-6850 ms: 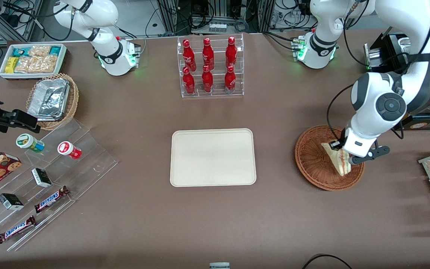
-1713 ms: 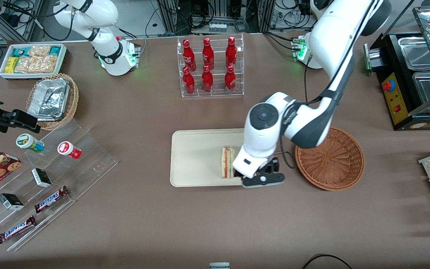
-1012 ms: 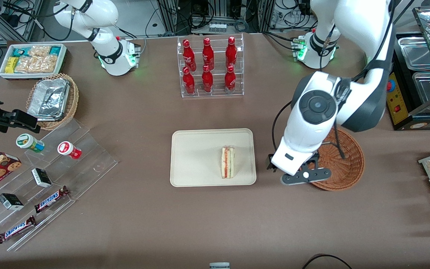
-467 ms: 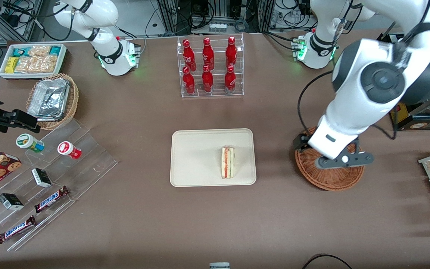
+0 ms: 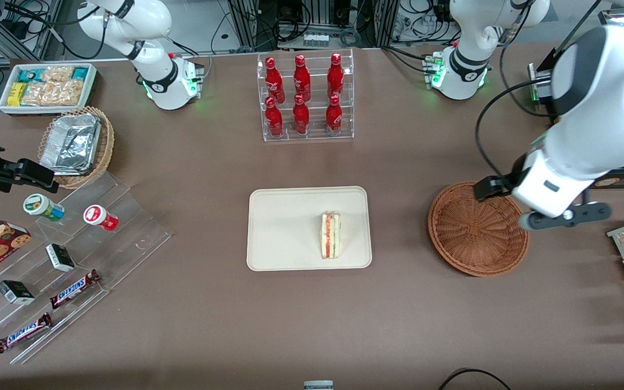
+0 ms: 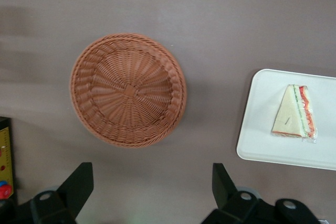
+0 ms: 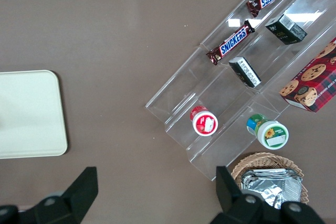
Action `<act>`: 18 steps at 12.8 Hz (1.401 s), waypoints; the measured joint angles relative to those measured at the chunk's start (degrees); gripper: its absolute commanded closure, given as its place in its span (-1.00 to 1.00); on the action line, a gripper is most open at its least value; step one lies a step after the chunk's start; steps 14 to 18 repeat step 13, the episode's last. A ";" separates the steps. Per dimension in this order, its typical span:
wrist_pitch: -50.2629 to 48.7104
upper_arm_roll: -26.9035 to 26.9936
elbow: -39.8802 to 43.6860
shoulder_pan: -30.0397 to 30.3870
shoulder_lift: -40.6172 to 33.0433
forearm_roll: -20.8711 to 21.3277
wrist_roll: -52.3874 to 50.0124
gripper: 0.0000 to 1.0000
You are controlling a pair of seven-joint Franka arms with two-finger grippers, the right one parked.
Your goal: Place sandwich from basket to tray
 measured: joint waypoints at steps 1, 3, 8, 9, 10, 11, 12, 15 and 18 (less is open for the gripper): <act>-1.71 -0.08 0.06 0.88 -1.09 0.00 0.79 -1.00; -6.03 -0.48 0.12 3.23 -3.73 -0.01 2.93 -1.00; -9.47 -1.03 -4.18 8.06 -11.38 0.00 6.40 -1.00; -9.41 -1.03 -6.39 8.23 -13.02 0.00 6.47 -1.00; -8.98 -1.03 -8.61 8.25 -14.38 0.01 6.48 -1.00; -8.04 -1.04 -10.61 8.27 -15.31 0.03 6.48 -1.00; -6.75 -1.03 -12.17 8.41 -15.75 0.04 6.82 -1.00; -5.67 -0.91 -13.23 8.69 -15.84 0.08 8.07 -1.00; -5.67 -0.91 -13.23 8.69 -15.84 0.08 8.07 -1.00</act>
